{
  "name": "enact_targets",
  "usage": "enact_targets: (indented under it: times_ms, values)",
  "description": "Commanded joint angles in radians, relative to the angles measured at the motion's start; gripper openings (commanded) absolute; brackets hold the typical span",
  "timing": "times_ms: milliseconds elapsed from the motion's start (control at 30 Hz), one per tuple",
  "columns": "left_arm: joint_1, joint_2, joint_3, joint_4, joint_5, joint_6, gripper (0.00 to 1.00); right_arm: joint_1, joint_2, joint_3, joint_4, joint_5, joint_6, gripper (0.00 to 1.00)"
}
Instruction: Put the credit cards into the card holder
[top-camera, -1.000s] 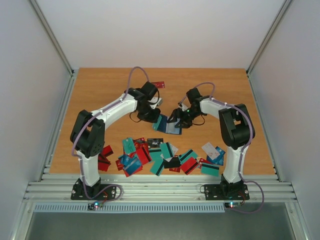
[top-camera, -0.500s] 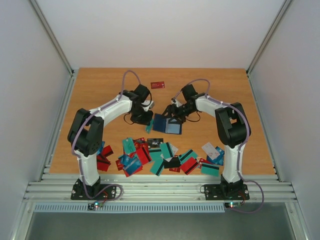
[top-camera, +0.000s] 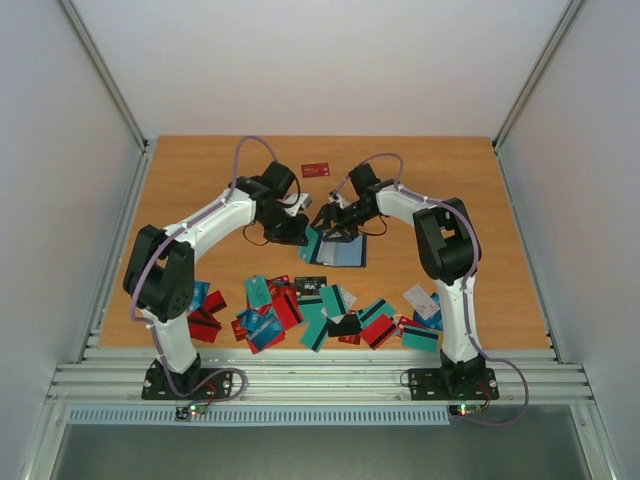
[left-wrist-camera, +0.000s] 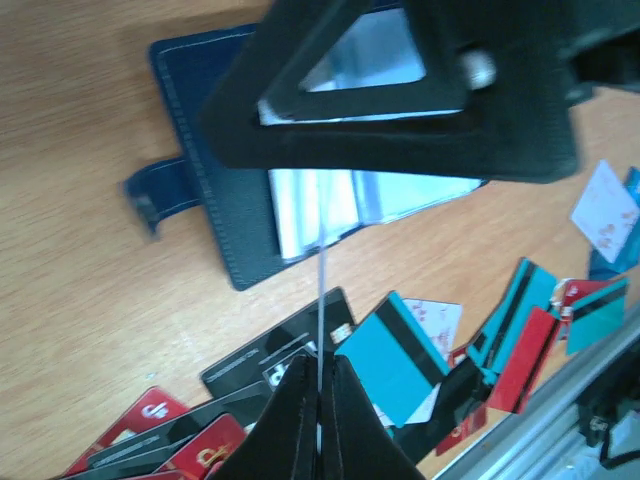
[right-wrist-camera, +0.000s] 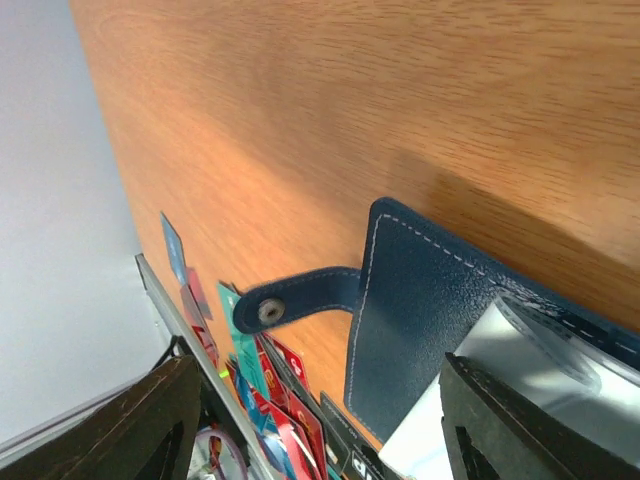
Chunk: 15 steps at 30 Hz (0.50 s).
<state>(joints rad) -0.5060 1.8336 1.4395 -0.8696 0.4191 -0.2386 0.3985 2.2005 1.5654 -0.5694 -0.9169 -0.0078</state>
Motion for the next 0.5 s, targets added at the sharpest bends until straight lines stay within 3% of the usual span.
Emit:
enact_targets:
  times_ms: [0,300,467]
  values:
    - [-0.003,-0.007,-0.013,0.09,0.136,-0.04,0.0,0.005,0.033,0.042,-0.033,-0.013,-0.003,0.67]
    - [0.004,0.07,-0.086,0.347,0.356,-0.136,0.0,-0.022,0.039,0.035,-0.024,-0.034,0.006,0.68]
    - [0.006,0.137,-0.102,0.43,0.375,-0.173,0.0,-0.044,0.035,0.022,-0.003,-0.064,0.054,0.68]
